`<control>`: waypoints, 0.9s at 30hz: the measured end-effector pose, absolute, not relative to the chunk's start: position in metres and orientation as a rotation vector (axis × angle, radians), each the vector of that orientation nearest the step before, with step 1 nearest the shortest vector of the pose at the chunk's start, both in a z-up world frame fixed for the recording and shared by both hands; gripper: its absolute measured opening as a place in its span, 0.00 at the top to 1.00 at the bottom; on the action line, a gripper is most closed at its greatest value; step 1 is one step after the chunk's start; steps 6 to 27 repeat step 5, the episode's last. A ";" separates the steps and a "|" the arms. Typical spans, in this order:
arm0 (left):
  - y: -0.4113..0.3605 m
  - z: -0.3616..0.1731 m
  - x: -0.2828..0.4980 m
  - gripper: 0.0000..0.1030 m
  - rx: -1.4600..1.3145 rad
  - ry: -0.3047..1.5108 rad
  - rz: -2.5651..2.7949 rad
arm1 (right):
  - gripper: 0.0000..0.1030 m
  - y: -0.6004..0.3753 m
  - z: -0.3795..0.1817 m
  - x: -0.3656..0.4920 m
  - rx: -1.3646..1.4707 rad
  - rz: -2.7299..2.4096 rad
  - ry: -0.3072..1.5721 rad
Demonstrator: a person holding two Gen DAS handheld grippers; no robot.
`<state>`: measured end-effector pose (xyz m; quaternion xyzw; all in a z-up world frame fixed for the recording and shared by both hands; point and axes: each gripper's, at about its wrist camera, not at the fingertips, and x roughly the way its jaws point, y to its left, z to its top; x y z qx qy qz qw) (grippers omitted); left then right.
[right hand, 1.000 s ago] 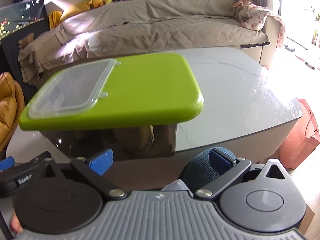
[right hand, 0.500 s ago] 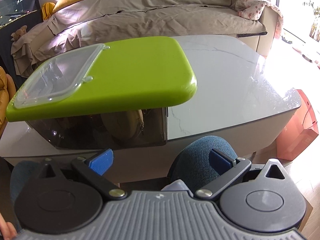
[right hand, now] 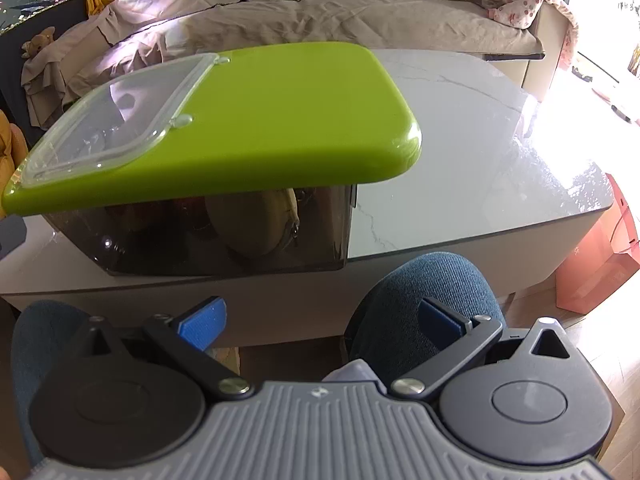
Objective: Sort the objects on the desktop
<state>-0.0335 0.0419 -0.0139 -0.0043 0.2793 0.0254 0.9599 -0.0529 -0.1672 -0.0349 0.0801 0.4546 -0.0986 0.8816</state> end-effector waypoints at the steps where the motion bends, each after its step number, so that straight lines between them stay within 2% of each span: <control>1: 0.042 -0.014 -0.034 0.00 -0.010 0.577 0.050 | 0.00 -0.167 -0.036 -0.052 0.167 -0.204 0.951; 27: 0.040 -0.017 -0.040 0.00 -0.006 0.592 0.045 | 0.00 -0.166 -0.037 -0.051 0.158 -0.205 0.955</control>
